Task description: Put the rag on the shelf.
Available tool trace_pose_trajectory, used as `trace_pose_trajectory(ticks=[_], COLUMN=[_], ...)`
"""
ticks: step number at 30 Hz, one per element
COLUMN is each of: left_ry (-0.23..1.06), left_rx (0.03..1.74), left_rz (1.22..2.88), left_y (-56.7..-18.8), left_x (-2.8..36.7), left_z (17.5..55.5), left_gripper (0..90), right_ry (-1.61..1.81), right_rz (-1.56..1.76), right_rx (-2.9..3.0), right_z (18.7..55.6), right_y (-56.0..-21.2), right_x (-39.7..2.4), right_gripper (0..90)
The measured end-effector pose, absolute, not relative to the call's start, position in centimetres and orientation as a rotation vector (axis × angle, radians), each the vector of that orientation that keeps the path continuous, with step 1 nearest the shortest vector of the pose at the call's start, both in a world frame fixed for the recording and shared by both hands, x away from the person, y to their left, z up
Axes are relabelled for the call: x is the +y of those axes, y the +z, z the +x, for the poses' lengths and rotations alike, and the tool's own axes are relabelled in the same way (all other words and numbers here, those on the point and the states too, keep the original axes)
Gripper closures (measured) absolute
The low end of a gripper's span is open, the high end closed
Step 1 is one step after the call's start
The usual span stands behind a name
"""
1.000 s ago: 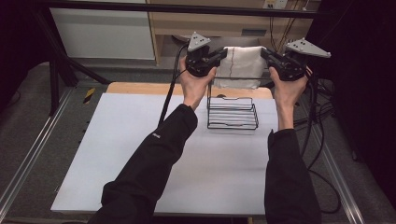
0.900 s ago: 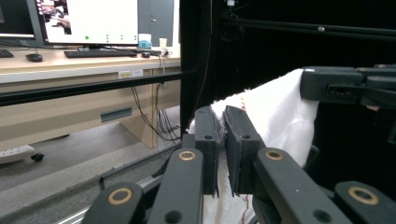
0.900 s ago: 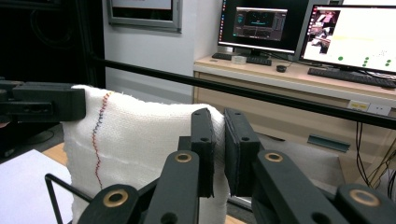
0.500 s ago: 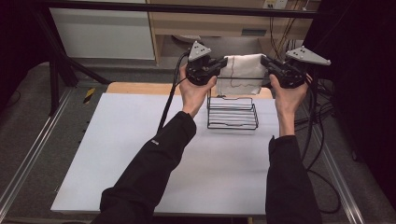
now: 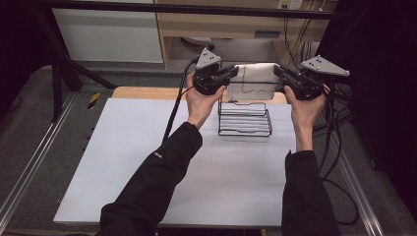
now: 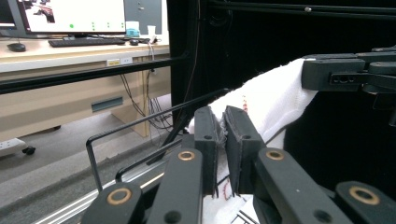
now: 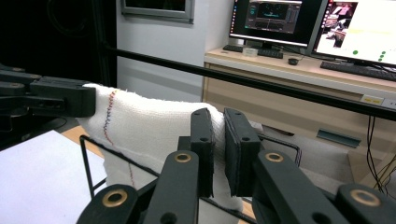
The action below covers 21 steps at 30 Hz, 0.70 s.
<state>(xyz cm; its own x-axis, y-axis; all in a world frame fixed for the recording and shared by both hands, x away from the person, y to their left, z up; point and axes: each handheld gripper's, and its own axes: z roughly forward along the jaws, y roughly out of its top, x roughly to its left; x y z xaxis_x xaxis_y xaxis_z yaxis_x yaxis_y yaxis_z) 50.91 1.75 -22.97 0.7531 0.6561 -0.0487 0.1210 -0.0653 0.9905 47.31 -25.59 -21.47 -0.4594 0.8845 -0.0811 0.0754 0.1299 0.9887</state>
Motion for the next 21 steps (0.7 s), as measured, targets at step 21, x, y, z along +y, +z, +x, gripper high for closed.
trace_pose_trajectory(ticks=[21], left_ry=[0.462], left_rx=[0.606], left_rz=[1.633], left_y=[-23.8], left_x=[2.2], left_z=[49.3], left_gripper=[83.1], right_ry=[1.414], right_rz=[0.907], right_rx=[1.699], right_z=[45.1], right_y=[-22.3], right_x=[-25.7], right_gripper=[82.8])
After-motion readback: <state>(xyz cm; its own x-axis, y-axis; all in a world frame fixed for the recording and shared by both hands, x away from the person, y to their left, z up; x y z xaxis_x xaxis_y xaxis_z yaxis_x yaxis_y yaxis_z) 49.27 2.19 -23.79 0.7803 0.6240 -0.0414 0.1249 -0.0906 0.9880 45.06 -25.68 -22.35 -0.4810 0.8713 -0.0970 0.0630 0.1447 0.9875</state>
